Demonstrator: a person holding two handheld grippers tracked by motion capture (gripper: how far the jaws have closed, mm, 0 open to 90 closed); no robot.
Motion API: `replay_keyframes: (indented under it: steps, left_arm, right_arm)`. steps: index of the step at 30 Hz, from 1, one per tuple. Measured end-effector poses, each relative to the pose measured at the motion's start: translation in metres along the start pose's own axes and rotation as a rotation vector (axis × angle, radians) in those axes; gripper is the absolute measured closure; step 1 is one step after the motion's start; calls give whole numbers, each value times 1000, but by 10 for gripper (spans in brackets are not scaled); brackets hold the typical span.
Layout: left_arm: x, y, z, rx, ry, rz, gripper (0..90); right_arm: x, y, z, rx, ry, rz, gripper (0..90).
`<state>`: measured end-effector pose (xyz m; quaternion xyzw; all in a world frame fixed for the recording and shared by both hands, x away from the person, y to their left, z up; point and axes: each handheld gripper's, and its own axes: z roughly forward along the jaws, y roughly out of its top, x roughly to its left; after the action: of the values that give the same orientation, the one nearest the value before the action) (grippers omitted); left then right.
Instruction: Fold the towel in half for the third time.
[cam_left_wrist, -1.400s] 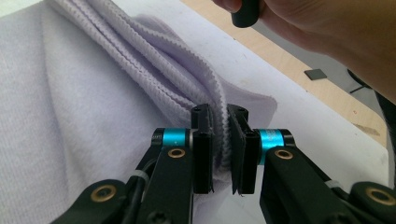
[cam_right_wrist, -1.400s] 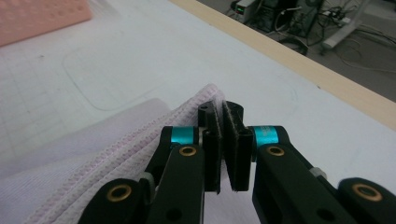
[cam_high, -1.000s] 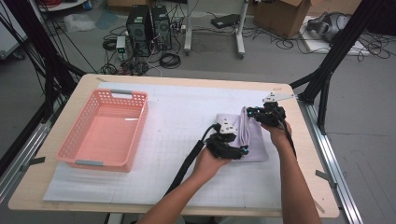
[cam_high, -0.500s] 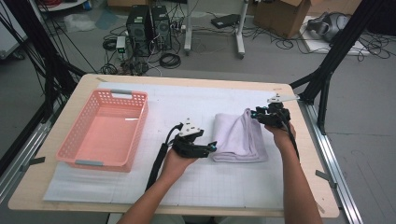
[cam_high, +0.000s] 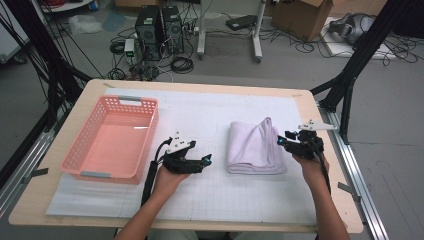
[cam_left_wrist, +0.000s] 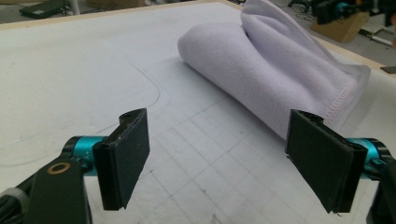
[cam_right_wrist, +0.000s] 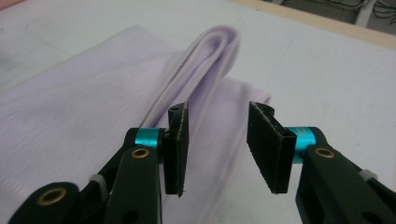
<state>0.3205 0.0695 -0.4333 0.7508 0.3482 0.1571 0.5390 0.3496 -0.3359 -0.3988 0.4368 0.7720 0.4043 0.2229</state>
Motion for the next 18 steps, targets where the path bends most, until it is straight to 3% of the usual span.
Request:
replay_keyframes:
  steps: [4, 9, 11, 13, 14, 16, 17, 18]
  left_arm:
    - [4, -5, -5, -11, -6, 2, 241]
    - [6, -6, -7, -18, -12, 4, 250]
    - [4, -6, -7, -22, -15, 15, 254]
    - [4, -6, -8, -19, -22, 21, 258]
    - [4, -6, -8, -17, -23, 18, 258]
    - [4, -7, -10, -18, -21, 16, 258]
    - [5, -8, -10, -15, -19, 13, 258]
    - [5, -9, -11, -14, -20, 13, 258]
  right_arm:
    - [19, -14, -5, 21, 20, 1, 522]
    - [37, -27, -3, 13, 96, 69, 464]
    - [43, -28, 3, 28, 75, 66, 445]
    - [47, -29, 12, 90, 26, 61, 447]
    - [48, -30, 16, 115, 11, 61, 487]
    - [47, -32, 15, 109, 36, 81, 726]
    - [46, -31, 13, 100, 29, 61, 799]
    - [46, -30, 9, 87, 20, 49, 815]
